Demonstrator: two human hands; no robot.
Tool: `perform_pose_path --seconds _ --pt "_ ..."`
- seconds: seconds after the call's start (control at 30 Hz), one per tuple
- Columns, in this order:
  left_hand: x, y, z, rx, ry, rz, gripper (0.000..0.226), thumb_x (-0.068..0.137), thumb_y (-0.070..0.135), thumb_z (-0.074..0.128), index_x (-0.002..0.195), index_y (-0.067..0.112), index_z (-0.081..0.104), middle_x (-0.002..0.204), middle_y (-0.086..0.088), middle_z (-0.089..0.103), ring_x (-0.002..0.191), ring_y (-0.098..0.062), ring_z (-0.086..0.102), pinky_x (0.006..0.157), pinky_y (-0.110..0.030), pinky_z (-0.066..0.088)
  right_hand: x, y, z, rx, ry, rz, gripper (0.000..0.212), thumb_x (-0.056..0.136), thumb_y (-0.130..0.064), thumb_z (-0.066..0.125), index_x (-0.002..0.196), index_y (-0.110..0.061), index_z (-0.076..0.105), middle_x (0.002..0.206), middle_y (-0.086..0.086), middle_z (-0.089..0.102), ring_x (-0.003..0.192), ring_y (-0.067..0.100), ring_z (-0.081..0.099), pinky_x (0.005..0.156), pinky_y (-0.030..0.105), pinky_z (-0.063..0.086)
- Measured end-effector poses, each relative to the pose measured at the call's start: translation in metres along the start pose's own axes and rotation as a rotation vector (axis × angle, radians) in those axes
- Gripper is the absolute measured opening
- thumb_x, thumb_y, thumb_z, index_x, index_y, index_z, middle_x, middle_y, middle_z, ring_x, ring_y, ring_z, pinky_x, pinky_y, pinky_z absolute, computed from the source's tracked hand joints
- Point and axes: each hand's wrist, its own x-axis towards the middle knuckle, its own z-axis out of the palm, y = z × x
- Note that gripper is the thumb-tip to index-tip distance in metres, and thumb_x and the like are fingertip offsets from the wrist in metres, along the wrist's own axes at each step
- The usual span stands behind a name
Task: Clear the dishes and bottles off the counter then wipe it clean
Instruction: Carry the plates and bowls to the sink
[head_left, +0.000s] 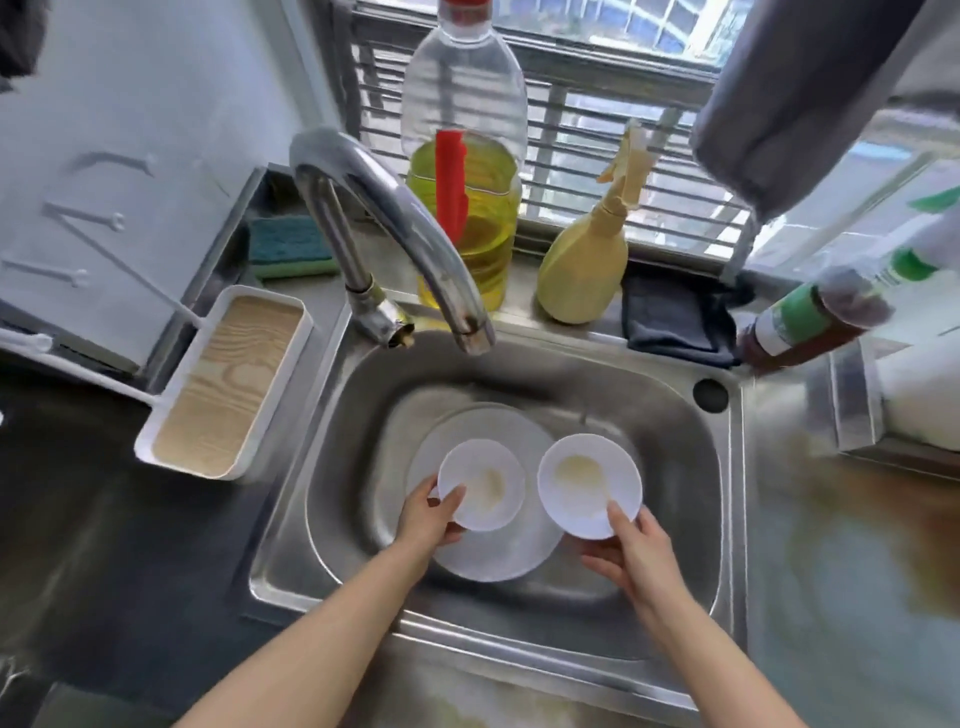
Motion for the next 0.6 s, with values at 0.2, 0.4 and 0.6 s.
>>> perform_pose_path --seconds 0.2,0.4,0.6 --pt "0.021 -0.015 0.008 -0.012 0.001 -0.037 0.037 0.089 0.026 0.060 0.122 0.012 0.050 0.111 -0.012 0.061 0.074 -0.023 0.066 0.053 -0.023 0.054 0.014 0.013 -0.001 -0.021 -0.011 0.054 0.023 0.096 -0.023 0.050 0.118 -0.014 0.052 0.098 0.016 0.065 0.079 0.032 0.068 0.052 0.028 0.054" --pt "0.007 -0.005 0.004 0.204 0.059 -0.080 0.061 0.089 0.029 0.059 0.139 0.012 0.029 0.117 -0.013 0.050 0.081 -0.025 0.062 0.062 -0.030 0.049 0.019 0.008 0.017 -0.112 -0.112 0.051 0.023 0.098 -0.020 0.047 0.118 -0.009 0.049 0.081 0.015 0.064 0.056 0.023 0.064 0.050 0.026 0.055" --pt "-0.056 -0.001 -0.026 0.679 0.170 0.262 0.042 0.085 0.022 0.063 0.125 0.014 0.051 0.127 -0.009 0.046 0.114 -0.025 0.050 0.093 -0.028 0.038 0.029 0.019 0.066 -0.288 -0.215 0.053 0.037 0.098 -0.023 0.045 0.135 -0.018 0.041 0.073 0.014 0.066 0.050 0.021 0.064 0.050 0.028 0.054"
